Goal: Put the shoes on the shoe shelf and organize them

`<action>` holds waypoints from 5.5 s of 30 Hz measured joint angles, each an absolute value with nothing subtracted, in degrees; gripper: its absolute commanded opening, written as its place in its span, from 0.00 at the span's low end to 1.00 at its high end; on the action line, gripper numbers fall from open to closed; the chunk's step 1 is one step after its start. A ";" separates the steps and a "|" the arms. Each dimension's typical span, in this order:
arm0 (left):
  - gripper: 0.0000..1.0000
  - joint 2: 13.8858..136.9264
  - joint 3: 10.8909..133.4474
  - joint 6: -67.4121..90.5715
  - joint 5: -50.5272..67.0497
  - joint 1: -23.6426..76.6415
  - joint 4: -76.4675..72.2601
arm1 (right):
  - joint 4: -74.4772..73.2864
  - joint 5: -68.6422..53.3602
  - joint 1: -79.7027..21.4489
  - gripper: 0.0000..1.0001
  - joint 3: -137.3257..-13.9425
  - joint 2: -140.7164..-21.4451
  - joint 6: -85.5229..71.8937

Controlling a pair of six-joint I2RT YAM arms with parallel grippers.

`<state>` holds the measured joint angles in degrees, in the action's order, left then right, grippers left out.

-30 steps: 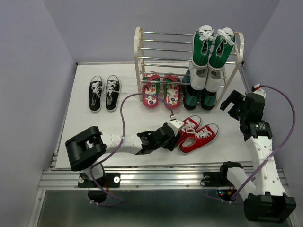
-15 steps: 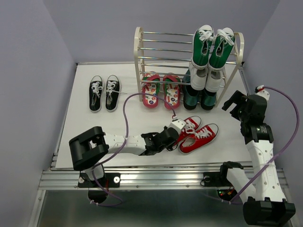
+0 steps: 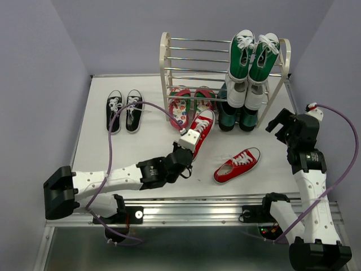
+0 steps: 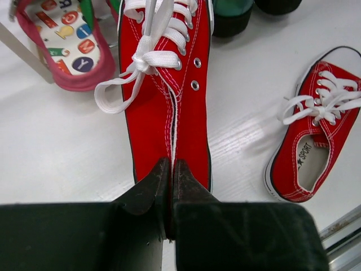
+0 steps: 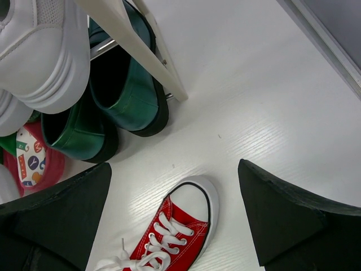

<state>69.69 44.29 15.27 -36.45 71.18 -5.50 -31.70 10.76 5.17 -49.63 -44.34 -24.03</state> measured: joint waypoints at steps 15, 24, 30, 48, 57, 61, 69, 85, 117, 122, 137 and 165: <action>0.00 57.01 47.68 9.52 -42.28 71.57 -1.28 | -31.70 11.00 5.17 1.00 -48.77 -43.46 -24.23; 0.00 70.19 57.93 3.95 -48.90 69.45 -6.22 | -31.70 11.00 5.17 1.00 -48.75 -43.46 -24.23; 0.00 78.19 61.73 1.50 -46.06 61.04 -9.82 | -31.70 11.00 5.17 1.00 -48.73 -43.46 -24.23; 0.00 94.13 77.82 -3.27 -44.40 51.90 -13.91 | -31.62 10.96 5.17 1.00 -47.83 -43.53 -24.25; 0.00 95.57 78.02 -4.47 -43.35 48.07 -14.09 | -31.59 10.94 5.17 1.00 -47.83 -43.57 -24.25; 0.00 95.57 78.02 -5.41 -41.45 46.94 -15.20 | -31.59 10.94 5.17 1.00 -47.83 -43.57 -24.25; 0.00 95.94 78.02 -6.07 -39.68 44.93 -16.08 | -31.59 10.94 5.17 1.00 -47.83 -43.57 -24.25; 0.00 98.32 78.19 -5.39 -38.37 43.29 -17.08 | -31.59 10.92 5.17 1.00 -47.81 -43.44 -24.23; 0.99 85.23 73.80 2.66 -32.93 46.76 -16.36 | -41.60 5.37 5.17 1.00 -52.93 -44.66 -25.36; 0.99 75.70 65.84 5.19 -32.91 52.90 -16.49 | -50.54 0.67 5.17 1.00 -55.75 -46.02 -25.74; 0.99 60.49 47.97 22.70 -32.56 56.64 -7.44 | -59.05 -12.62 4.34 1.00 -50.13 -45.10 -25.78; 0.99 47.68 33.78 36.42 -34.20 57.06 3.27 | -66.46 25.91 -59.33 1.00 -64.75 -88.95 -75.07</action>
